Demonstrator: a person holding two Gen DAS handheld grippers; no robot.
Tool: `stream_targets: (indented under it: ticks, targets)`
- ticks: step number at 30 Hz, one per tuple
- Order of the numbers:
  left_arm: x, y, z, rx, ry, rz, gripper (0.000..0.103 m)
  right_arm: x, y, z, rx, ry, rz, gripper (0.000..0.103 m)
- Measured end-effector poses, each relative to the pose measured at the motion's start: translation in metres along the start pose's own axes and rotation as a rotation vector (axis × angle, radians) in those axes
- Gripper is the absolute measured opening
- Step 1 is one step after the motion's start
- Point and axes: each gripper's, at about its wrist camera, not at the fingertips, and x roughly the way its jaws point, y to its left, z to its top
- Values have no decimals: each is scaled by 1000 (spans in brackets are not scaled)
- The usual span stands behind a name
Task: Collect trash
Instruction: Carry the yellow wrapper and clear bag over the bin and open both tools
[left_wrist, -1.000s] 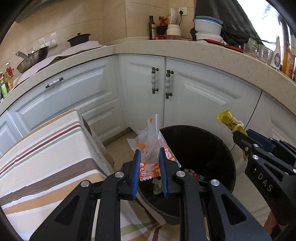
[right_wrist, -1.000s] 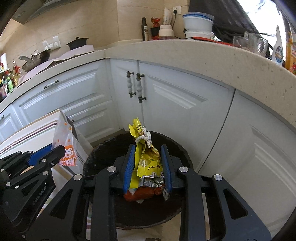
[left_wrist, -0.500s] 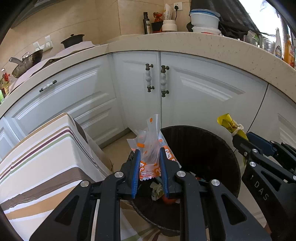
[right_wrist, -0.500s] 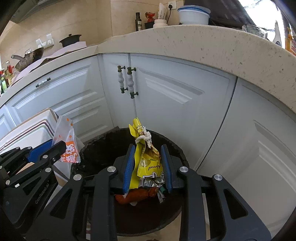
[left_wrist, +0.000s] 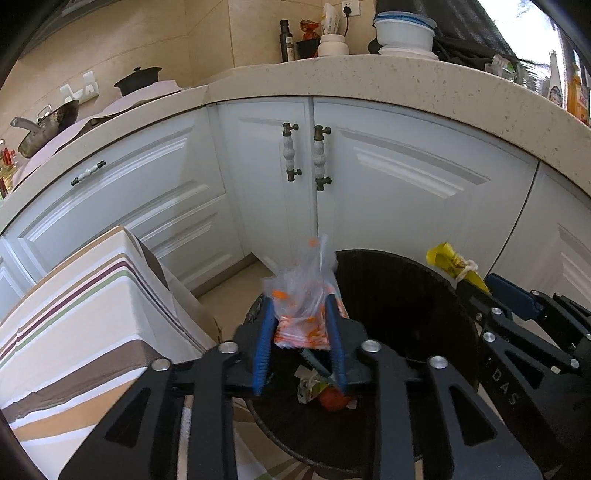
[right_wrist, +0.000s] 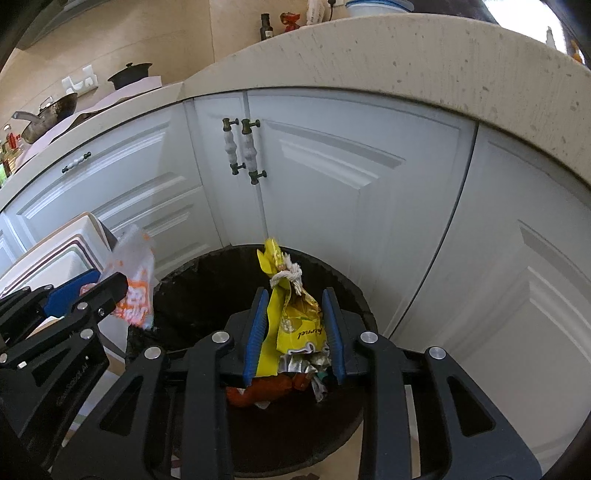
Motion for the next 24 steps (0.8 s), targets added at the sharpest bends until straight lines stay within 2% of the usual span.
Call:
stream_targets:
  ticks: [2,3,4,11,15,24]
  targets:
    - [0,1,0,-3,1,5,50,1,-2,0,6,1,-1,34]
    - [-1,2,0,-7,-3,9,55,1,-3,0,10,-2,-2,41]
    - [-2,3,0,-11,-10,14,58,0,-3,0,13,-9,-5,42]
    - [-11,8,1,-10,-31,41,68,-9,-3,1,9,-22,-16,43]
    - [-22,12,1,-16,-47,43,71,-19,-1,1,8,-38,-23,49]
    - [-40,20,0,-21,-77,58,76,-48,4,2,4,-78,-35,55]
